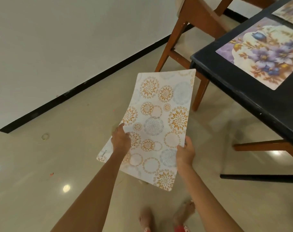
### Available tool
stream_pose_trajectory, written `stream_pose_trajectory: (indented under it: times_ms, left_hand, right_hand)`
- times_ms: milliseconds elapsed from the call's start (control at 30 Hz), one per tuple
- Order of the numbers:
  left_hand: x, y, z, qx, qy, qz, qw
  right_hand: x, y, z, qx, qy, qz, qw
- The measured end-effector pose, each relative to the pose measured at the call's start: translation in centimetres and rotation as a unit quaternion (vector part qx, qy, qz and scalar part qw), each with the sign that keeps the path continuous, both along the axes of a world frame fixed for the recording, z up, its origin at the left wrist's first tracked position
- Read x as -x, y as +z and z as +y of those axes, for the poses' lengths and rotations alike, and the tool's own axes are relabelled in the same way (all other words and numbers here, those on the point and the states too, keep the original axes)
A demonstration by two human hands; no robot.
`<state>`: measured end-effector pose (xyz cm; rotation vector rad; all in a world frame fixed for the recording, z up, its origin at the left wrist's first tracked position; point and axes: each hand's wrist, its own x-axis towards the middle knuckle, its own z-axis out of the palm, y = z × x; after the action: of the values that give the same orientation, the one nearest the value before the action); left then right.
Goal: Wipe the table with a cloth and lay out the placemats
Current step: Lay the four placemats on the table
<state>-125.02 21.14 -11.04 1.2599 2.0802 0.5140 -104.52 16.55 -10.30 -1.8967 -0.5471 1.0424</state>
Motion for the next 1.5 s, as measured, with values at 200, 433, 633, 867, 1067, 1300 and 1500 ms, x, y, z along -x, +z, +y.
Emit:
stream_pose_trajectory:
  times_ms: [200,433,633,867,1067,1300,1500]
  left_hand:
    - [-2.3,2.5,1.5,-0.004,0.028,0.067,0.997]
    - [-7.1,6.6,4.4,-0.045,0.003,0.073,0.996]
    - [-14.9,9.5,6.4,-0.097,-0.002,-0.053,0.994]
    - [-28.0,12.6,8.5,-0.102,-0.032,-0.118,0.987]
    - [-39.3,14.3,11.0,-0.114,-0.088,-0.145,0.979]
    - [-50.2,14.3,13.5,-0.104,-0.131,-0.12,0.978]
    - [-57.1,13.5,16.0,-0.09,-0.173,-0.106,0.975]
  right_hand:
    - [-3.6,3.0,0.3,-0.074,-0.012,0.028,0.997]
    - [-10.2,6.6,0.9,-0.12,-0.039,0.038,0.991]
    - [-18.1,9.5,0.9,-0.131,-0.101,0.035,0.986]
    - [-29.5,12.7,1.5,-0.116,-0.184,0.013,0.976]
    - [-39.3,14.7,2.3,-0.096,-0.244,-0.055,0.963]
    - [-48.4,15.1,3.1,-0.078,-0.314,-0.063,0.944]
    - [-53.9,14.9,4.4,-0.042,-0.363,-0.06,0.929]
